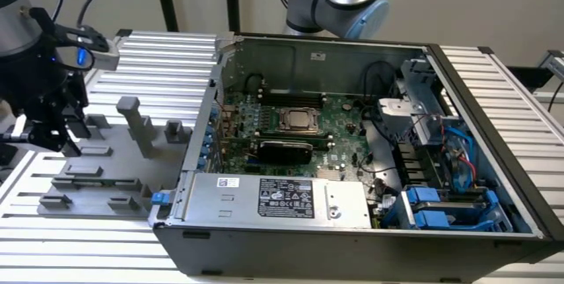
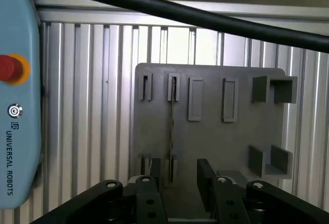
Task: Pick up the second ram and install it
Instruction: 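Pick up the second ram and move it above second insertion slot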
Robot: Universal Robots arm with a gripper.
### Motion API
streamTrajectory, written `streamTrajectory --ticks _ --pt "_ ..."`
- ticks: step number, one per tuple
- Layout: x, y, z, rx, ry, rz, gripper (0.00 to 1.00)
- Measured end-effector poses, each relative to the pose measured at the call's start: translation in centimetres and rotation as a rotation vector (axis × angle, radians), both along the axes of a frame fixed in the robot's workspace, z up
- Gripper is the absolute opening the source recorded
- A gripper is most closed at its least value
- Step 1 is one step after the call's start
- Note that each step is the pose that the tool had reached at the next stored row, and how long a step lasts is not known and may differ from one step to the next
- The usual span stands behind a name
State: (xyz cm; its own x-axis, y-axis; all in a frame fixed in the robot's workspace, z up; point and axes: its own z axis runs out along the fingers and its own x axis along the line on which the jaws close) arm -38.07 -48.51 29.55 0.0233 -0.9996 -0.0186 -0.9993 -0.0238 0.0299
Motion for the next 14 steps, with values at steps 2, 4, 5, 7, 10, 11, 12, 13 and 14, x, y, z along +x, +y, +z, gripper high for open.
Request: streamTrajectory --ticks 2,4,5,7,10,11,12,13,14 --pt "0.0 -0.03 -0.36 0.0 0.0 0.0 0.42" --pt "0.0 -0.07 -0.74 0.0 0.0 0.0 0.42" --pt "0.0 -0.08 -0.91 -0.0001 0.0001 0.0 0.42" --pt "-0.1 -0.1 -1.28 0.0 0.0 0.0 0.42" --pt "-0.1 -0.13 -1.82 -0.0001 0.0001 -0.001 0.42" --pt "-0.1 -0.14 -2.0 0.0 0.0 -0.001 0.42" --pt "-0.2 -0.15 -2.18 0.0 0.0 -0.001 0.42" --pt "-0.2 -0.15 -2.3 0.0001 -0.0001 -0.001 0.42" --pt "-0.2 -0.15 -2.29 -0.0003 0.0002 -0.001 0.42"
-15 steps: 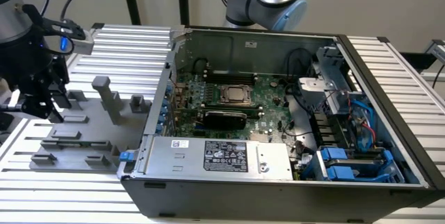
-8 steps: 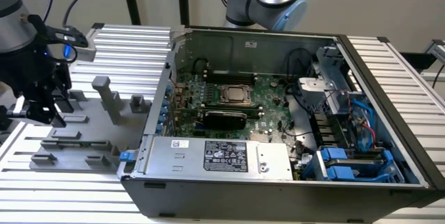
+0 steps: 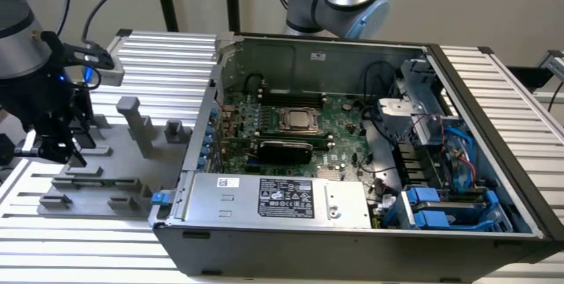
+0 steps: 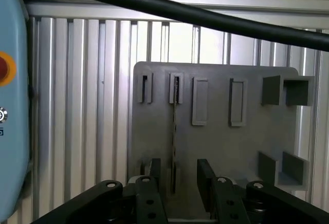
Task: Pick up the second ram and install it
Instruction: 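Pick up the second ram and move it above second insertion slot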
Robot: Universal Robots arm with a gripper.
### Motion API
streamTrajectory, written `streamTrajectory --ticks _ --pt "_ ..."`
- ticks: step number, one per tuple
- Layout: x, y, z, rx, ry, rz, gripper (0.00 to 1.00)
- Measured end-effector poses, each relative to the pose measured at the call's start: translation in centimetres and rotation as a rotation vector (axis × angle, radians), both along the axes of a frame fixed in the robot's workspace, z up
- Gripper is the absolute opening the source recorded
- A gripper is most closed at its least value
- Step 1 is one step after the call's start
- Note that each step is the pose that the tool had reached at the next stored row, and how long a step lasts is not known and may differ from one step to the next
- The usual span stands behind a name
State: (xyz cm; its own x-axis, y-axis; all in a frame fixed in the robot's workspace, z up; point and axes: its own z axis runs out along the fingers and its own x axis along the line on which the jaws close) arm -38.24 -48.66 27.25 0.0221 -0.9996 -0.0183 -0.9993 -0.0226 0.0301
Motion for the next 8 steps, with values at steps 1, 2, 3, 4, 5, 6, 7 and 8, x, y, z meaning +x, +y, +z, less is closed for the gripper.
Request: streamTrajectory --ticks 1,2,3,4,5,6,7,8 --pt "0.0 0.0 0.0 -0.0001 0.0 0.0 0.42" --pt "0.0 0.0 0.0 0.0 0.0 0.0 0.42" --pt "0.0 0.0 -0.01 0.0 0.0 0.0 0.42" --pt "0.0 0.0 -0.01 0.0 0.0002 0.0 0.42" --pt "0.0 0.0 -0.01 0.0 0.0001 0.0 0.42" --pt "0.0 0.0 -0.01 0.0 0.0002 0.0 0.42" --pt "0.0 0.0 -0.01 0.0 0.0002 0.0 0.42" --pt "0.0 0.0 -0.01 0.0 0.0002 0.0 0.42"
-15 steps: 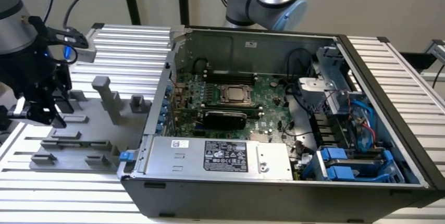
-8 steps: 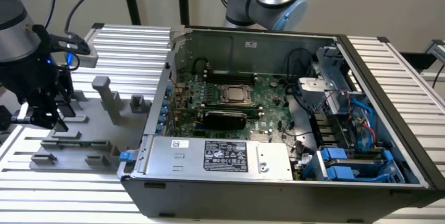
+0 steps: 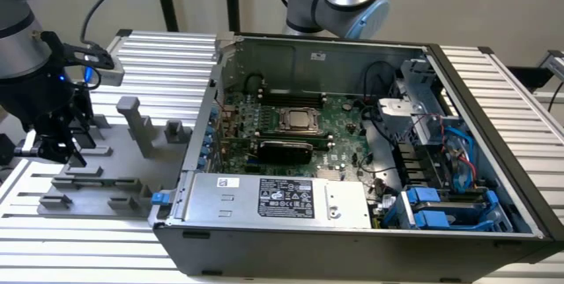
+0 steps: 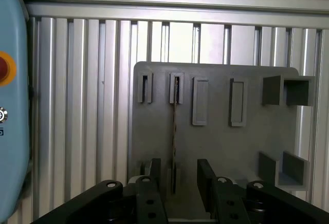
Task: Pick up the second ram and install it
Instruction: 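Pick up the second ram and move it above second insertion slot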
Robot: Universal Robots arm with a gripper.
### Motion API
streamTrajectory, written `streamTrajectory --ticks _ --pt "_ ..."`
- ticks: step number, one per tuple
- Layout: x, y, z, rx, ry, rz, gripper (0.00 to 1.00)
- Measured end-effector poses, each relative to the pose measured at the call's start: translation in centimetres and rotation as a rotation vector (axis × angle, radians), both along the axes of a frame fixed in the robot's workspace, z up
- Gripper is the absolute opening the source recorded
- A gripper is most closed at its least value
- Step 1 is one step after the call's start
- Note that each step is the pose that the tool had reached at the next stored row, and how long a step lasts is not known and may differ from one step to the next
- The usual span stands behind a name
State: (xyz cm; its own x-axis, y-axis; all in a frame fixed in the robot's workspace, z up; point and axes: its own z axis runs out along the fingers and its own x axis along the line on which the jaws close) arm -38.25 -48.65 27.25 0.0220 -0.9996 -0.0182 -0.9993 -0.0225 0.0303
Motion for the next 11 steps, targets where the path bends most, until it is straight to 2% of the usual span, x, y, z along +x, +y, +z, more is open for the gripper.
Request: streamTrajectory --ticks 7,8,9,10,11 --pt "0.0 0.0 0.0 0.0 0.0 0.0 0.44" --pt "0.0 0.0 0.0 0.0 0.0 0.0 0.49" --pt "0.0 0.0 0.0 0.0 0.0 0.0 0.49" --pt "0.0 0.0 -0.07 -0.0001 0.0 0.0 0.56" --pt "0.0 0.0 -0.26 -0.0001 -0.0001 0.0 0.56"
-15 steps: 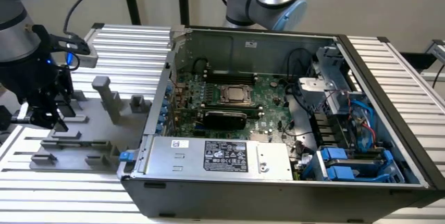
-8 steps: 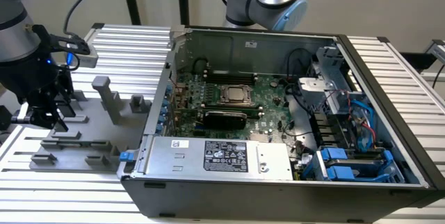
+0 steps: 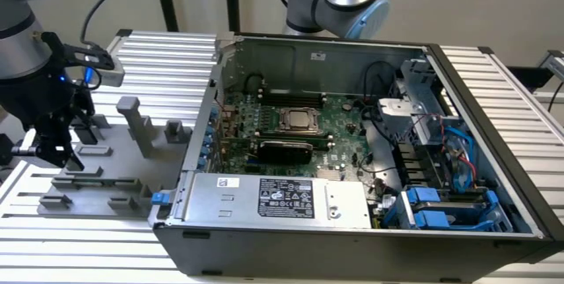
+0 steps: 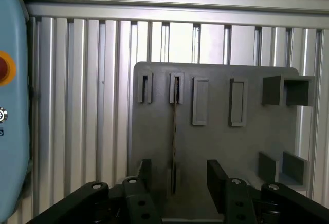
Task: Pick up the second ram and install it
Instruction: 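Pick up the second ram and move it above second insertion slot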
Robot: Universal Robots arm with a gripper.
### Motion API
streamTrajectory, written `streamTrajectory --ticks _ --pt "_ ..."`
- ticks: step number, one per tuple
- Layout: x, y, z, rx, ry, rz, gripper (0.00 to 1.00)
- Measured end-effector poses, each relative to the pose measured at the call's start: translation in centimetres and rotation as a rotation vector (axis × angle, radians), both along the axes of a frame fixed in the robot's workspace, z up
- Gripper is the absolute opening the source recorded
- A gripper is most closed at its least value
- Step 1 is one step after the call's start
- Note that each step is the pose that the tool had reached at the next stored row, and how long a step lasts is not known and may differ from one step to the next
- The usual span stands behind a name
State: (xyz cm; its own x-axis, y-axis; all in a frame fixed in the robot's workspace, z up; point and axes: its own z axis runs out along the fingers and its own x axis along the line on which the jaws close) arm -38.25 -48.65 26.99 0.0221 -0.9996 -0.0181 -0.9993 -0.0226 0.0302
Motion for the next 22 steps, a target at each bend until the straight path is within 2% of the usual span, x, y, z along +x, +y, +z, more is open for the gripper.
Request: streamTrajectory --ticks 22 --pt "-0.5 0.0 -3.99 -0.0002 0.0 -0.011 0.56"
